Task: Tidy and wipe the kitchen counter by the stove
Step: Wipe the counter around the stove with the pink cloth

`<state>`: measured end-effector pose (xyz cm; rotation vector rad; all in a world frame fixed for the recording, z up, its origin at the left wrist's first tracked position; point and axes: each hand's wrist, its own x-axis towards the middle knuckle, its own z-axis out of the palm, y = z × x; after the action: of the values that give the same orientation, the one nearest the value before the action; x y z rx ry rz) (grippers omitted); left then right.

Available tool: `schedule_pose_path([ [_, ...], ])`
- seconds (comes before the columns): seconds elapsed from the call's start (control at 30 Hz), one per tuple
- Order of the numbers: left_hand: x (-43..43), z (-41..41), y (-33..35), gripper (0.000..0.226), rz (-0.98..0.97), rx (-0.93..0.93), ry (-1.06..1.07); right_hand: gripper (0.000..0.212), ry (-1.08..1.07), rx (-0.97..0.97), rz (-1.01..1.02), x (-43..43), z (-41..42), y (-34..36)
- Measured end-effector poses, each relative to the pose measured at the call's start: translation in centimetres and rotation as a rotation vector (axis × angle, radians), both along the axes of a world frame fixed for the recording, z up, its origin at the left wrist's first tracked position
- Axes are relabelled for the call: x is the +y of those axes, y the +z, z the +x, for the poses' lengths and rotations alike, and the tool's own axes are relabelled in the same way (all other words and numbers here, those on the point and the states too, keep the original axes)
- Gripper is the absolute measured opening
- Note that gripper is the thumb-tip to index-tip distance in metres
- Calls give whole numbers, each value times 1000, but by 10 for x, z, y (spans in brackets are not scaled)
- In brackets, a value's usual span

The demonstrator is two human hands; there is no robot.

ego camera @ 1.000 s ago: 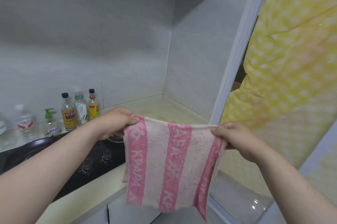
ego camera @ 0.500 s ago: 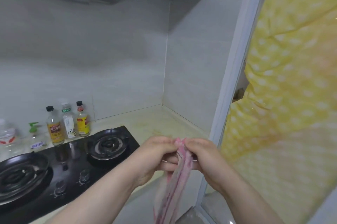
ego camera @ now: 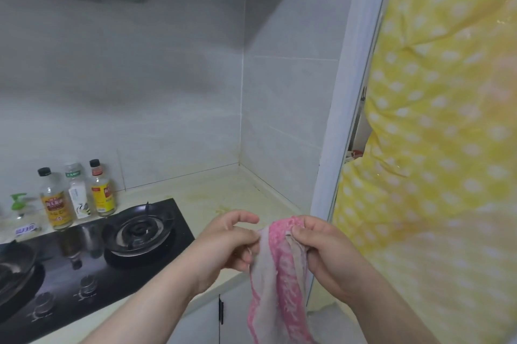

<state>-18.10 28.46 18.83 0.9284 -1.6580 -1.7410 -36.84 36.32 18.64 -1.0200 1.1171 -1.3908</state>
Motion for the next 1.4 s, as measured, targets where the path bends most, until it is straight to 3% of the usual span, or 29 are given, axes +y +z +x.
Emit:
schedule_pose_path([
  [0.1,-10,-13,-22,69,-92,-90,-17,42,34,-109,-1,-14,-22,2],
  [0.2,-15,-27,-44,76,107,8,-126,37,27,-166,-13,-32,-37,4],
  [0.27,-24,-39,-48,67,153,134,-70,37,7,-215,-6,-48,-49,-1],
  [0.37,-43,-60,-35,29,115,324,83,40,-17,-303,31,-72,-60,-17],
  [0.4,-50,-66,-27,27,92,346,81,43,-22,-326,61,-80,-64,-25],
  [0.53,-82,-89,-5,31,-385,68,126,49,-33,-420,83,-116,-82,-41],
  [0.6,-103,-100,-2,33,-477,26,175,57,6,-473,23,-133,-89,-42],
  [0.67,-119,-112,4,31,-297,164,198,72,18,-478,-16,-150,-90,-52],
  [0.77,-147,-127,12,29,117,402,239,65,-15,-477,-136,-175,-88,-70],
  [0.8,-159,-130,14,29,172,426,285,68,-13,-366,-132,-182,-83,-71],
  [0.83,-173,-134,15,29,195,431,346,80,132,-325,-8,-191,-79,-73],
  [0.87,-186,-136,16,28,206,433,405,90,120,-191,137,-200,-85,-78],
  [0.9,-196,-137,18,27,213,443,445,90,176,-90,148,-207,-91,-88],
  [1.0,-220,-144,18,24,255,458,467,47,114,47,44,-218,-98,-77],
  [1.1,-236,-146,7,23,325,481,414,29,-7,-159,43,-231,-105,-66],
  [1.17,-241,-144,-15,42,393,410,458,24,7,-271,81,-241,-111,-57],
  [1.27,-226,-148,-49,69,472,174,357,29,59,-303,108,-252,-126,-44],
  [1.33,-211,-152,-59,62,373,120,226,27,168,-279,123,-256,-137,-37],
  [1.4,-208,-155,-61,55,295,167,250,32,258,-213,141,-259,-148,-34],
])
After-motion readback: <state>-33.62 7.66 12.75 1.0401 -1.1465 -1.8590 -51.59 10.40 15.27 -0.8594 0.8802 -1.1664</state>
